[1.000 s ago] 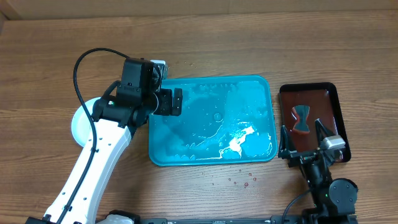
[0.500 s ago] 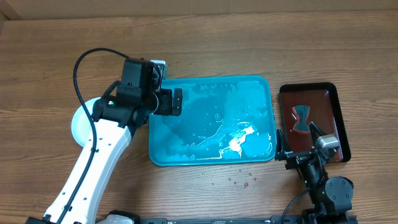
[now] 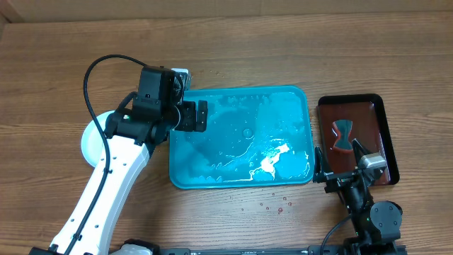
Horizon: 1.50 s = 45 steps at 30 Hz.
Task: Clean dirty plates on tray and stack at the side
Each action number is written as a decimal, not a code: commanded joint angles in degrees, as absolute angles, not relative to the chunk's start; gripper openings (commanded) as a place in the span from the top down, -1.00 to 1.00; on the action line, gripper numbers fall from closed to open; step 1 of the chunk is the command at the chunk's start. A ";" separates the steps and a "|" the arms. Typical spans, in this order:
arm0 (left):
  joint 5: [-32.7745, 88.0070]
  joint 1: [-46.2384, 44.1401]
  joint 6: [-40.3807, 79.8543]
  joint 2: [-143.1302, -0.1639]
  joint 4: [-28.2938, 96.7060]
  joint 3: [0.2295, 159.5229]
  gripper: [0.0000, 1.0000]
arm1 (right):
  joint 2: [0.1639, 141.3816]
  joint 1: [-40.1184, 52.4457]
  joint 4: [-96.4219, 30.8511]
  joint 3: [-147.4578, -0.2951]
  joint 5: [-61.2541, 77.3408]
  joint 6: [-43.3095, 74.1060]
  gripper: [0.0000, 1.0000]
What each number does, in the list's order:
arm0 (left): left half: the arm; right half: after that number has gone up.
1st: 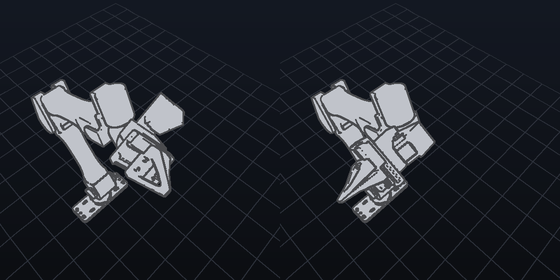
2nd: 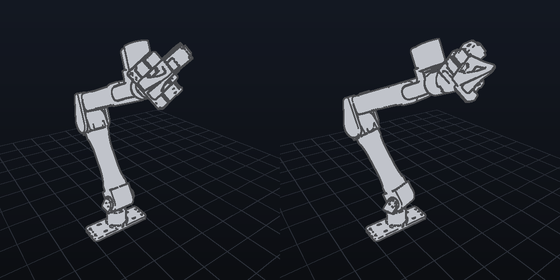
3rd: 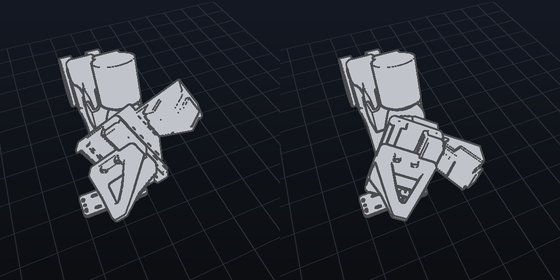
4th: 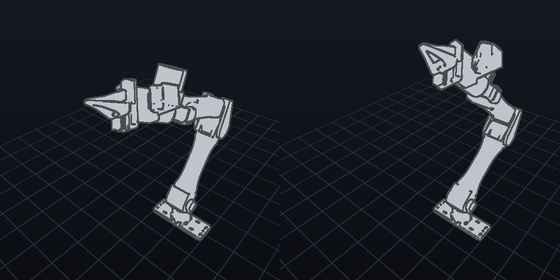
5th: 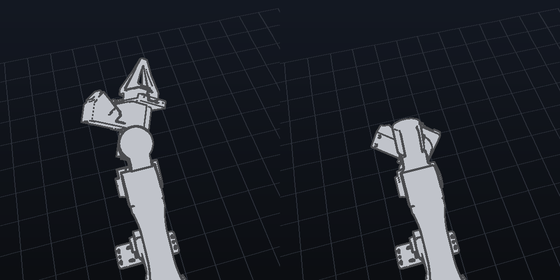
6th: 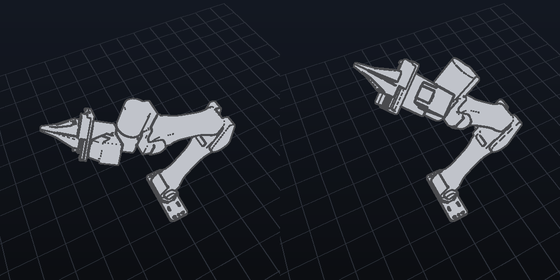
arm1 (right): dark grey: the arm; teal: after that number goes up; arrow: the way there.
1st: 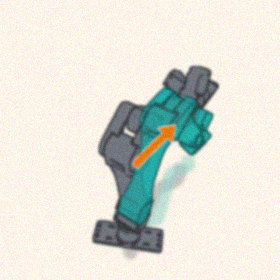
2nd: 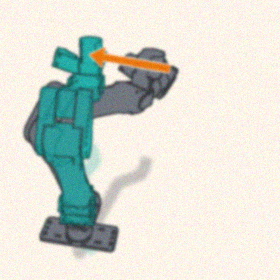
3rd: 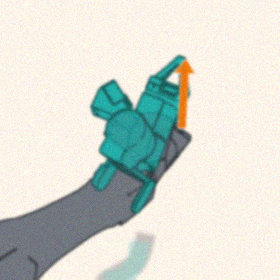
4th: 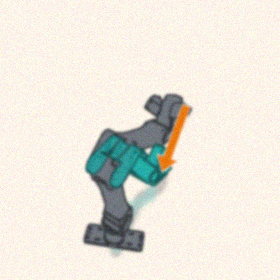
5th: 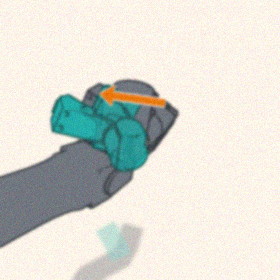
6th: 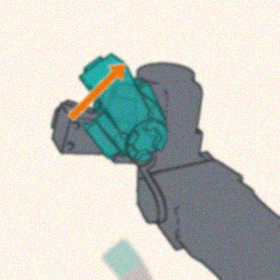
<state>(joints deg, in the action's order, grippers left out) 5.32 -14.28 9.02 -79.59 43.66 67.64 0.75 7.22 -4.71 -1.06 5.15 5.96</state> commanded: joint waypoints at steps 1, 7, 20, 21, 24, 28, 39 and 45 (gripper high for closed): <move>4.27 -14.44 8.75 -75.75 43.64 68.51 -1.00 | 0.16 7.51 -4.36 -0.47 5.23 5.96 -1.00; 2.92 -12.56 7.86 -64.62 38.87 65.32 -1.00 | 0.16 7.51 -4.38 -0.47 5.23 5.93 -1.00; 8.97 1.52 0.58 -21.10 -0.86 21.30 -1.00 | 0.16 7.51 -4.38 -0.47 5.23 5.96 -1.00; 11.11 2.81 -1.69 -18.61 -1.28 19.25 -0.99 | 0.16 7.51 -4.38 -0.47 5.23 5.93 -1.00; 15.70 5.39 -7.90 -12.84 -0.84 14.72 -1.00 | 0.16 7.51 -4.38 -0.47 5.23 5.93 -1.00; 16.08 5.63 -12.45 -7.66 0.21 10.13 -0.99 | 0.16 7.51 -4.38 -0.47 5.23 5.93 -1.00; 9.41 5.56 -10.98 -0.19 0.25 0.27 -1.00 | 0.16 7.51 -4.36 -0.47 5.23 5.93 -1.00; 5.30 5.56 -6.63 -0.19 4.16 0.25 -1.00 | 0.16 7.51 -4.38 -0.47 5.23 5.93 -1.00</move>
<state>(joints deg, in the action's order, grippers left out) 8.45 5.34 -9.30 -1.02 3.95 0.67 0.73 7.22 -4.71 -1.04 5.17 5.96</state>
